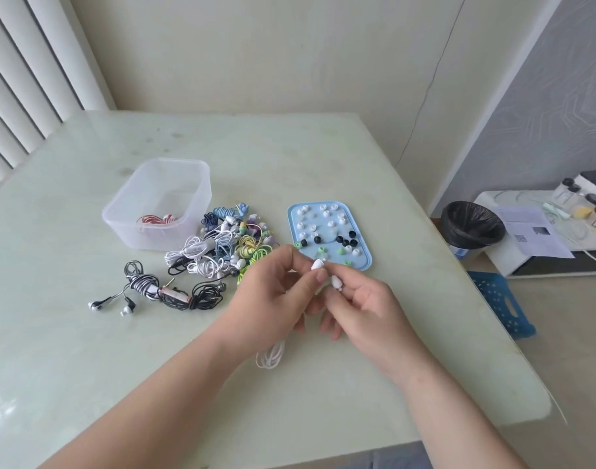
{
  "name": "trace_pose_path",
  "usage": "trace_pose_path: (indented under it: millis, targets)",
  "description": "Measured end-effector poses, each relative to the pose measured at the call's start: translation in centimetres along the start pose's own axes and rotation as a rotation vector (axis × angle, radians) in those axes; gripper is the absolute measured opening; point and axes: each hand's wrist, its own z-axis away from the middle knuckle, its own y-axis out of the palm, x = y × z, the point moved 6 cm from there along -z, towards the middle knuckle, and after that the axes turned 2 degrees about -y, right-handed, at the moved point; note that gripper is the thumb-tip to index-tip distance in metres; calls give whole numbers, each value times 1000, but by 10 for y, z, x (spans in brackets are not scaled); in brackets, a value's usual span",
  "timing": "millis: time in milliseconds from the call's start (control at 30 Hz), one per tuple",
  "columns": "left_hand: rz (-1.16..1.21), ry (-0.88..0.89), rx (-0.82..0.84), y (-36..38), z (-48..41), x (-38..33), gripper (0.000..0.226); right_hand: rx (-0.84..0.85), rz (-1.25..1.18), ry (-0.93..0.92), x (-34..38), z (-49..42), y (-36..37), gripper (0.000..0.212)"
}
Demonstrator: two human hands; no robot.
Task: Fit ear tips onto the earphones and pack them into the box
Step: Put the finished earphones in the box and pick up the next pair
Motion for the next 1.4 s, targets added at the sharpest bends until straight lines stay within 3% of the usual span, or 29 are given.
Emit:
trace_pose_path:
  millis: [267,567,700,900,1067,1167,1400]
  targets:
    - [212,-87,-28,-4,-2,15,28,31,-48,-35,-1,0,-4,38]
    - [368,-54,6,-5,-6,16,25,-82,-192,-54,-2,-1,-12,16]
    - [407,-66,12,-6,-6,16,32,-185,-274,-73,-6,-1,-21,19]
    - [342,-28,-13,-8,-6,17,11,-166,-302,-70,-9,-3,-22,29]
    - [192,97,43,-2,-1,9,15,-166,-316,-79,-10,-4,-24,25]
    - [228,89,71,0,-2,9,17,-145,-262,-85,-10,-4,-21,15]
    - [206,98,78,2,-4,9,13,-182,-58,-147,-4,1,-13,15]
